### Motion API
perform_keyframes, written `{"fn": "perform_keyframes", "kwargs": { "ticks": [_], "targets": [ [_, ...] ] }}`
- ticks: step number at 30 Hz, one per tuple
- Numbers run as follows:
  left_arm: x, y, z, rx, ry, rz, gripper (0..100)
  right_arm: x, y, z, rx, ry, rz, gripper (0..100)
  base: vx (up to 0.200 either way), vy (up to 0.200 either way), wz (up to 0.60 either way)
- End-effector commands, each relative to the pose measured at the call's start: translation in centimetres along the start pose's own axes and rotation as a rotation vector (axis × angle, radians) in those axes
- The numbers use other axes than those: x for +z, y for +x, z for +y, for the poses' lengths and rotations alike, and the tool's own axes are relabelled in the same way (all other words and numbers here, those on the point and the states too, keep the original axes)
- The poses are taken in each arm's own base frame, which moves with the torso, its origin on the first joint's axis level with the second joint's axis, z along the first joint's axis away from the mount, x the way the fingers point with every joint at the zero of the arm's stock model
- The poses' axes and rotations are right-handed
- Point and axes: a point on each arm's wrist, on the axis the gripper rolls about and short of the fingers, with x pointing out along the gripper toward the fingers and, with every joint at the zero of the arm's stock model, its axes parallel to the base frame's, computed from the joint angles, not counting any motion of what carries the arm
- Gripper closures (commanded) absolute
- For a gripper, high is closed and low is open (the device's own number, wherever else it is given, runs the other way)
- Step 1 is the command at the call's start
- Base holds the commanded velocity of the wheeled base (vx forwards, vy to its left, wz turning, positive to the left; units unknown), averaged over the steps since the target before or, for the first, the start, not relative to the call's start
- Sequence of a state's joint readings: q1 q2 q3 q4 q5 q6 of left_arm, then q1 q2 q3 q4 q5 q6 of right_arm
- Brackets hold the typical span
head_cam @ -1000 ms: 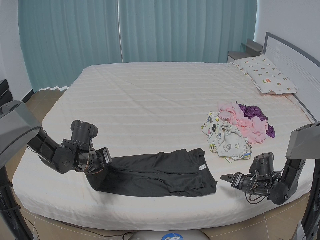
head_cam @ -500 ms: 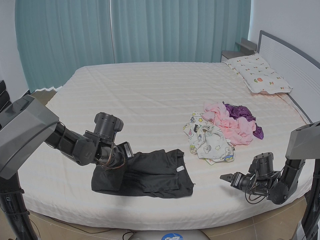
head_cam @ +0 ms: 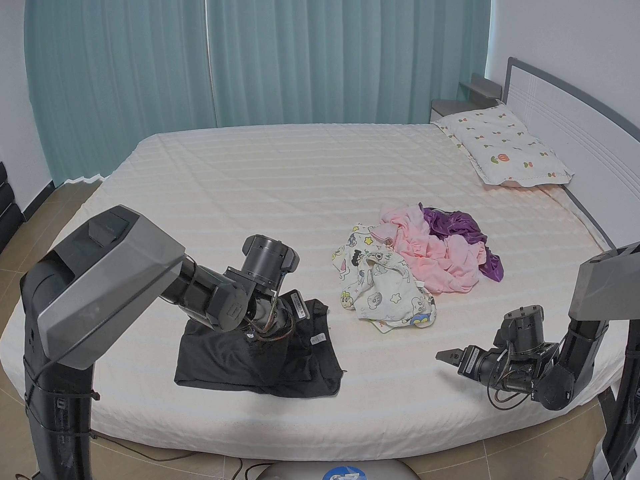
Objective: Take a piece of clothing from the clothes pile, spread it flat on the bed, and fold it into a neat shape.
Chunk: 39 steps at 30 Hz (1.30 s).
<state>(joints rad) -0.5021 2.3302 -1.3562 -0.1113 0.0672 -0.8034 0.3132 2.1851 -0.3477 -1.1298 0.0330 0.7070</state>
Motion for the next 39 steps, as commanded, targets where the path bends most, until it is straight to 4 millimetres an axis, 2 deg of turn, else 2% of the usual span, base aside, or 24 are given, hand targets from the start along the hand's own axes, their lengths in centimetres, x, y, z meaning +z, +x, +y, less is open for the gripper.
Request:
{"fn": "perform_keyframes", "kwargs": {
  "ticks": [1, 6, 12, 15, 16, 21, 22, 23, 29, 31, 32, 33, 39],
  "targets": [
    [-0.4, 1.1, 0.0, 0.01, -0.01, 0.019, 0, -0.1, 0.1, 0.0, 0.0, -0.003, 0.006, 0, 0.0, 0.0, 0.0],
    [0.1, 0.7, -0.5, -0.005, -0.057, 0.002, 0, -0.3, 0.1, 0.3, 0.008, -0.006, 0.008, 0, 0.0, 0.0, 0.0],
    [1.7, -2.3, -0.6, -0.048, -0.114, -0.036, 0, -0.3, 0.0, 0.6, 0.018, -0.012, 0.007, 0, 0.0, 0.0, 0.0],
    [2.5, -3.5, 0.1, -0.045, -0.139, -0.052, 0, -0.3, 0.0, 0.7, 0.022, -0.014, 0.005, 0, 0.0, 0.0, 0.0],
    [2.8, -4.0, 1.4, -0.033, -0.157, -0.041, 0, -0.3, 0.1, 1.0, 0.034, -0.019, 0.001, 0, 0.0, 0.0, 0.0],
    [4.0, -5.6, 5.2, -0.017, -0.23, -0.005, 0, 0.4, 0.8, 2.0, 0.068, -0.031, -0.026, 0, 0.0, 0.0, 0.0],
    [4.0, -5.6, 5.2, -0.017, -0.23, -0.005, 0, 0.4, 0.8, 2.0, 0.068, -0.031, -0.026, 0, 0.0, 0.0, 0.0],
    [4.5, -6.2, 6.9, -0.008, -0.265, 0.002, 0, 0.5, 1.1, 2.9, 0.093, -0.045, -0.03, 0, 0.0, 0.0, 0.0],
    [5.3, -8.1, 11.4, -0.054, -0.361, 0.031, 0, 0.7, 2.1, 5.0, 0.123, -0.071, -0.016, 0, 0.0, 0.033, 0.0],
    [5.3, -8.1, 11.4, -0.054, -0.361, 0.031, 0, 0.7, 2.1, 5.0, 0.123, -0.071, -0.016, 0, 0.0, 0.2, 0.0],
    [5.1, -9.2, 13.1, -0.085, -0.392, 0.049, 0, 0.7, 2.4, 5.5, 0.128, -0.079, -0.009, 0, 0.0, 0.2, 0.0],
    [5.0, -9.3, 13.3, -0.089, -0.396, 0.056, 0, 0.7, 2.5, 5.6, 0.131, -0.08, -0.01, 0, 0.0, 0.2, 0.0],
    [4.4, -9.0, 14.4, -0.067, -0.417, 0.072, 0, 0.6, 2.9, 5.8, 0.133, -0.086, -0.007, 0, 0.0, 0.033, 0.0]
  ]
}}
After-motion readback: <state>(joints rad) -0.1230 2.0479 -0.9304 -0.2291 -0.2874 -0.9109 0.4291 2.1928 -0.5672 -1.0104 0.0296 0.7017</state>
